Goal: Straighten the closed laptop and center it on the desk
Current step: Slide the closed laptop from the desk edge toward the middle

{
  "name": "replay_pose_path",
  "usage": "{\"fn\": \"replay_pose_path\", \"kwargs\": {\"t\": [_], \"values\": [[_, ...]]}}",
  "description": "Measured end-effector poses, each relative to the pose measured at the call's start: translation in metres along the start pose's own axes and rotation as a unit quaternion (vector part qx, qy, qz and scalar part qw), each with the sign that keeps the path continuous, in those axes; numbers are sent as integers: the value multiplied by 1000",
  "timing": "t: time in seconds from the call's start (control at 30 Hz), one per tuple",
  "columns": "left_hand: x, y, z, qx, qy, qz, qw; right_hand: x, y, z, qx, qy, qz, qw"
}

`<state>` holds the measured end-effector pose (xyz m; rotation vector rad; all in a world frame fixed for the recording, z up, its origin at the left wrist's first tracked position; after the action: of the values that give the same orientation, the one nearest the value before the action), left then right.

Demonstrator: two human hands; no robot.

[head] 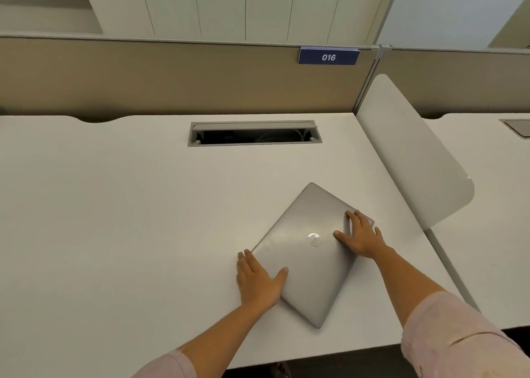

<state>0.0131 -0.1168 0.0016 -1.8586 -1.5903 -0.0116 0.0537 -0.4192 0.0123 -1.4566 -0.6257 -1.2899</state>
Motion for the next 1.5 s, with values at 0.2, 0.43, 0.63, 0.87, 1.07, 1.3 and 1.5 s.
{"fn": "replay_pose_path", "kwargs": {"t": [0.2, 0.43, 0.63, 0.87, 1.07, 1.3, 1.5], "values": [[-9, -3, -13, 146, -248, -53, 956, 6, 14, -12, -6, 0, 44, 999], [-39, -23, -16, 286, -354, -81, 887, 14, 22, -15, -22, 66, 43, 997], [-37, -22, -12, 309, -419, -99, 848, 16, 26, -13, -40, 74, 29, 996], [-25, -14, -8, 304, -455, -102, 830, 9, 22, -18, -74, 109, 46, 990], [-8, -3, 5, 298, -438, -123, 839, 0, 8, -15, -102, 150, 48, 982], [16, 9, 11, 279, -419, -131, 854, -4, -4, 9, -114, 173, 35, 978], [48, 21, 25, 277, -425, -149, 849, -7, -7, 52, -108, 175, 24, 978]]}}
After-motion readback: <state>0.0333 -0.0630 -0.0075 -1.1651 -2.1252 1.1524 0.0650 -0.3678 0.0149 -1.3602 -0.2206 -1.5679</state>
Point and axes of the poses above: each hand's wrist, its own y-axis towards the middle knuckle, its own x-axis out of the back of the hand, z = x × y, the point moved 6 cm from there along y, towards the middle knuckle, and after that the axes turned 12 degrees about -y, right-handed, at the moved point
